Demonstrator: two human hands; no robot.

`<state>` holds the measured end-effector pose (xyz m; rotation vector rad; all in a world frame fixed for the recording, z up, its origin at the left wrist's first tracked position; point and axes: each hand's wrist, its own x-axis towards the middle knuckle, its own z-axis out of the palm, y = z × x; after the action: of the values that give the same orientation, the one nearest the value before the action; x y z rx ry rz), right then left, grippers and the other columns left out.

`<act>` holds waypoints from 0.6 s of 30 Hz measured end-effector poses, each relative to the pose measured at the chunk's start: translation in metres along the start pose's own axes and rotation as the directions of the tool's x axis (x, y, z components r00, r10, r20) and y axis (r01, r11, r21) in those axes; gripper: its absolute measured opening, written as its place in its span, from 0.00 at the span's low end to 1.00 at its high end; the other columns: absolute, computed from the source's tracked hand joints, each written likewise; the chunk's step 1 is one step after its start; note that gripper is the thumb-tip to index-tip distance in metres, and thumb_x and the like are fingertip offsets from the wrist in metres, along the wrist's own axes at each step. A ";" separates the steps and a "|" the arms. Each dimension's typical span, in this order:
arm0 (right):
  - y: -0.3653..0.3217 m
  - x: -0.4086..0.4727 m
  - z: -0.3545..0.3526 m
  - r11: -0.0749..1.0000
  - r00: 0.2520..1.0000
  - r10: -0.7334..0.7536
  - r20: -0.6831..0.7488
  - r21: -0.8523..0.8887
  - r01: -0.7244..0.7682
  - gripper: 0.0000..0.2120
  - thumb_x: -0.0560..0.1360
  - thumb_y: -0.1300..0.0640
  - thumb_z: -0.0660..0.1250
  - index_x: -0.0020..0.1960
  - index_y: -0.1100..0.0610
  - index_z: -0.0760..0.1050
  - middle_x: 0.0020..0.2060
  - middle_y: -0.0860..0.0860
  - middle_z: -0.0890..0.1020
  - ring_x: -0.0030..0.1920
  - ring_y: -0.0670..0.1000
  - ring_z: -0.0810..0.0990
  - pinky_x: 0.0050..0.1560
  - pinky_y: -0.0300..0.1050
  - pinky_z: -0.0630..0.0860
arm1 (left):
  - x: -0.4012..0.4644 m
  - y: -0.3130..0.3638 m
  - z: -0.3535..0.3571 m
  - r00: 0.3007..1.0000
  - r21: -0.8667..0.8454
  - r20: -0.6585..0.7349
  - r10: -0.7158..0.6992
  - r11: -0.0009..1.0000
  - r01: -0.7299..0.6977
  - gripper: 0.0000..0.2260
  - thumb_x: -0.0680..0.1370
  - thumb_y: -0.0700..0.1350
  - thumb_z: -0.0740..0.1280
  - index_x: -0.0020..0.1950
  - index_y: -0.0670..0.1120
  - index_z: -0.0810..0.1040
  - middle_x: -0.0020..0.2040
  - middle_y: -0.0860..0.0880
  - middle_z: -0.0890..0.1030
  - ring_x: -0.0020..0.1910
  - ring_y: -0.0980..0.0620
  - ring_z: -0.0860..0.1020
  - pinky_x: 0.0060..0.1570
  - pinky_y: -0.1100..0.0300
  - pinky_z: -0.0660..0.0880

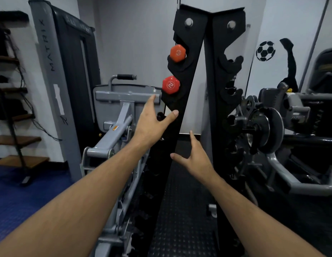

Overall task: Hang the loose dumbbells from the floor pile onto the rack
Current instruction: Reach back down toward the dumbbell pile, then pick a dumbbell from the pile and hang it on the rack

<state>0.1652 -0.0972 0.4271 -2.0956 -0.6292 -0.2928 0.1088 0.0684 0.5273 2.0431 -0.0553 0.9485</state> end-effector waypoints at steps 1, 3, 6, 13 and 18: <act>0.007 -0.005 0.002 1.000 1.000 0.024 -0.004 0.011 -0.024 0.57 0.70 0.34 0.75 0.84 0.49 0.43 0.82 0.51 0.58 0.80 0.52 0.60 0.75 0.49 0.63 | -0.004 -0.004 0.000 1.000 -0.017 -0.017 -0.015 1.000 0.014 0.43 0.74 0.65 0.71 0.82 0.51 0.57 0.80 0.50 0.65 0.77 0.52 0.65 0.76 0.48 0.65; 0.021 -0.017 0.006 0.998 0.998 0.066 0.008 0.014 -0.066 0.57 0.70 0.33 0.75 0.84 0.50 0.44 0.82 0.51 0.57 0.80 0.51 0.59 0.76 0.48 0.61 | -0.019 -0.013 0.002 0.999 -0.026 -0.029 -0.043 0.999 0.042 0.44 0.74 0.67 0.71 0.82 0.51 0.57 0.80 0.50 0.65 0.78 0.53 0.64 0.76 0.48 0.65; 0.052 -0.053 0.024 0.992 0.991 0.125 0.054 0.010 -0.126 0.55 0.72 0.34 0.74 0.84 0.50 0.44 0.82 0.51 0.57 0.81 0.51 0.58 0.75 0.44 0.58 | -0.069 -0.043 0.011 0.995 0.003 0.004 -0.097 0.995 0.097 0.42 0.75 0.65 0.70 0.83 0.50 0.57 0.80 0.49 0.65 0.78 0.54 0.63 0.76 0.54 0.64; 0.140 -0.156 0.088 0.930 0.892 0.361 0.274 -0.038 -0.364 0.52 0.73 0.32 0.71 0.84 0.48 0.46 0.82 0.50 0.59 0.80 0.51 0.61 0.77 0.50 0.63 | -0.239 -0.159 0.049 0.892 0.095 0.132 -0.432 0.901 0.422 0.35 0.80 0.59 0.67 0.81 0.45 0.60 0.77 0.49 0.69 0.75 0.53 0.68 0.75 0.57 0.64; 0.200 -0.224 0.141 0.879 0.783 0.475 0.401 -0.174 -0.444 0.50 0.73 0.34 0.71 0.84 0.51 0.51 0.81 0.53 0.63 0.80 0.53 0.62 0.77 0.54 0.64 | -0.350 -0.227 0.074 0.727 0.176 0.182 -0.662 0.749 0.638 0.34 0.79 0.58 0.68 0.79 0.42 0.63 0.73 0.45 0.73 0.72 0.48 0.71 0.72 0.53 0.67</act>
<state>0.0800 -0.1474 0.1100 -2.3213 -0.3321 0.4543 -0.0127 0.0560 0.1215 2.0270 0.5716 0.2607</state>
